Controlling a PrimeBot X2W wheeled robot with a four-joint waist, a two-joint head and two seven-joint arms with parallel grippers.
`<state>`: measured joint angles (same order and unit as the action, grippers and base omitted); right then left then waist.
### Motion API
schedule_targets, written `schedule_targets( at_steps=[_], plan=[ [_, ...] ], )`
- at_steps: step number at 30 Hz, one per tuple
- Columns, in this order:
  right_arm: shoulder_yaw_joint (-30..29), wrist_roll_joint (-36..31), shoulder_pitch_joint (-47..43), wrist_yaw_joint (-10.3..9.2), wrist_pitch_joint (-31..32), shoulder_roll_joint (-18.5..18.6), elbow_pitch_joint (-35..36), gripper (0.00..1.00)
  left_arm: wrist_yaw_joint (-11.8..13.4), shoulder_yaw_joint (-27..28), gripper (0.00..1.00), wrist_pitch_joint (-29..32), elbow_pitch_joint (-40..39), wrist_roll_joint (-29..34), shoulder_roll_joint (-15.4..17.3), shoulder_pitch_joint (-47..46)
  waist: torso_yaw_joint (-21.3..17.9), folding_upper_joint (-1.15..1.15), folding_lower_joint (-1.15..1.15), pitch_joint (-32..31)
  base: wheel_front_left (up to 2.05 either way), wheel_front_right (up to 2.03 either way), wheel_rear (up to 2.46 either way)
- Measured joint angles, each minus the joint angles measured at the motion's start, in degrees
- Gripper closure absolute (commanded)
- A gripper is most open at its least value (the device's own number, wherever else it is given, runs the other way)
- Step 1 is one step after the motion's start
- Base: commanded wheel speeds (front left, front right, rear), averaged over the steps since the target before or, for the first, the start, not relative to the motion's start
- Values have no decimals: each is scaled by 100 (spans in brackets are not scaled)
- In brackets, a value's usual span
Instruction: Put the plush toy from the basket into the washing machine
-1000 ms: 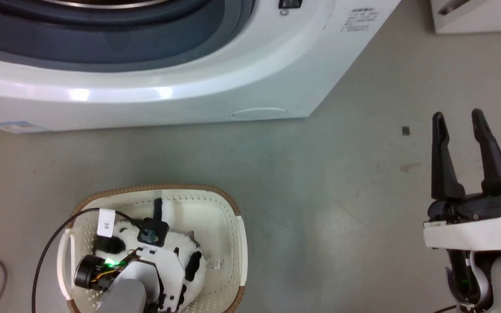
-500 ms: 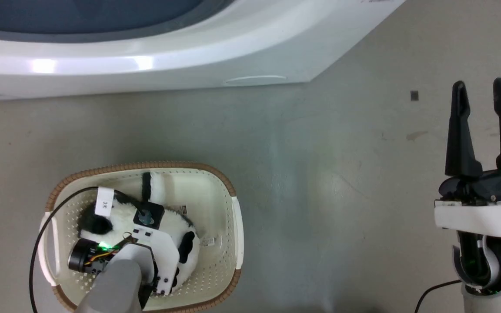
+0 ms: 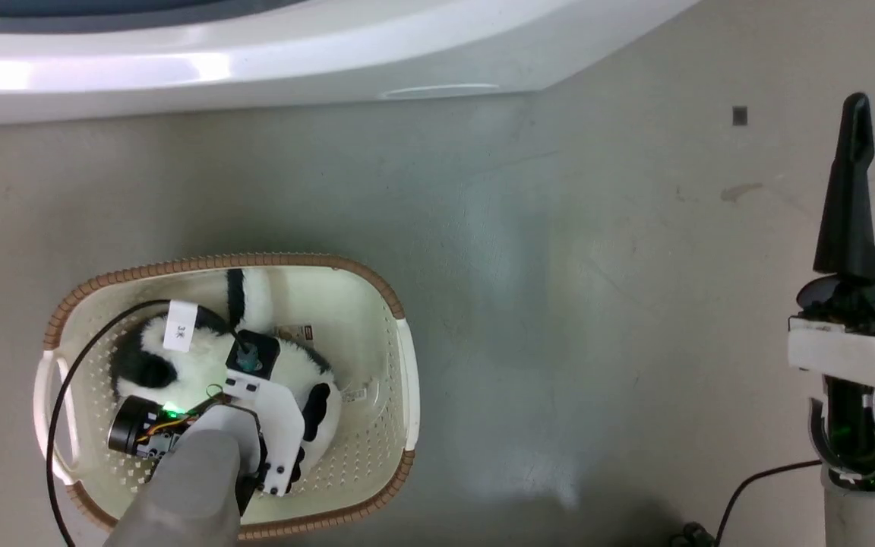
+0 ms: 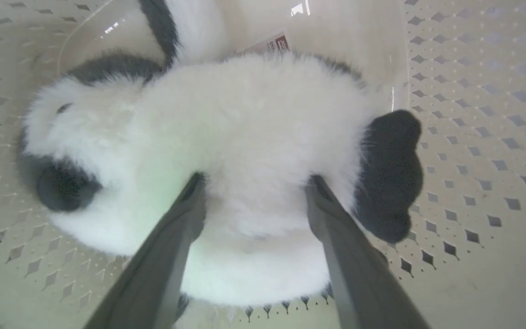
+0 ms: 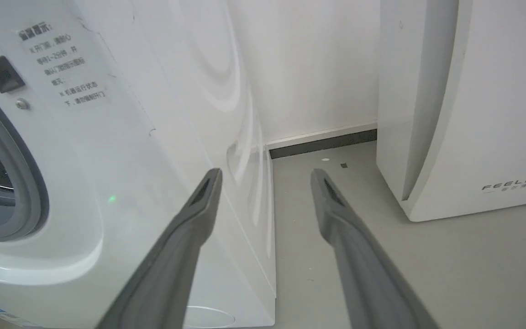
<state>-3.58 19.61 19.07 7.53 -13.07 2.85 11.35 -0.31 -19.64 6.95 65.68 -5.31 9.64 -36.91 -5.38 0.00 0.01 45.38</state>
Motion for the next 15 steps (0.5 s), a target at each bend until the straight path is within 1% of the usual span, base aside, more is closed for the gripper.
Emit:
schedule_targets(
  at_steps=[9, 10, 11, 15],
  plan=[
    [-16, 76, 144, 0, -116, 0, 93, 0, 80, -226, 1, -210, 497, -73, -15, -380, -13, 0, -1, 274, 0, 0, 0],
    [-31, 89, 154, 0, -119, 0, 110, 0, 80, -242, 57, -202, 553, -100, -19, -416, -13, 0, 0, 297, 0, 0, 0],
    [-46, 119, 159, 0, -125, 0, 122, 0, 79, -267, 100, -197, 611, -112, -20, -450, -15, 0, 0, 316, 0, 0, 0],
    [-90, 171, 212, 0, -167, 0, 151, 0, 47, -337, 100, -108, 735, -174, -19, -511, -19, 0, 0, 298, 0, 0, 0]
  ],
)
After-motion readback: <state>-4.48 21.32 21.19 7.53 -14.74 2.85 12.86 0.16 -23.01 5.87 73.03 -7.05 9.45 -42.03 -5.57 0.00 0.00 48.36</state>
